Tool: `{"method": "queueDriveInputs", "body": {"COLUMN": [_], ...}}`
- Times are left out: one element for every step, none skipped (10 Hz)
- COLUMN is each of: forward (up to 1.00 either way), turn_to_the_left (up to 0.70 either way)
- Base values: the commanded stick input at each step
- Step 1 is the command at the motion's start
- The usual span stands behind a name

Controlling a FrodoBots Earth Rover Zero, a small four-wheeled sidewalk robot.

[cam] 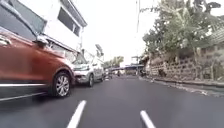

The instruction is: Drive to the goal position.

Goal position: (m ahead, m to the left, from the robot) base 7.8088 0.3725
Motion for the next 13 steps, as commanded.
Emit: {"method": "queueDriveInputs", "body": {"forward": [0.0,0.0,0.0,0.0,0.0,0.0,0.0,0.0,0.83,1.0,1.0,1.0,1.0], "turn_to_the_left": [0.0,0.0,0.0,0.0,0.0,0.0,0.0,0.0,-0.33,-0.4,-0.4,-0.4,-0.4]}}
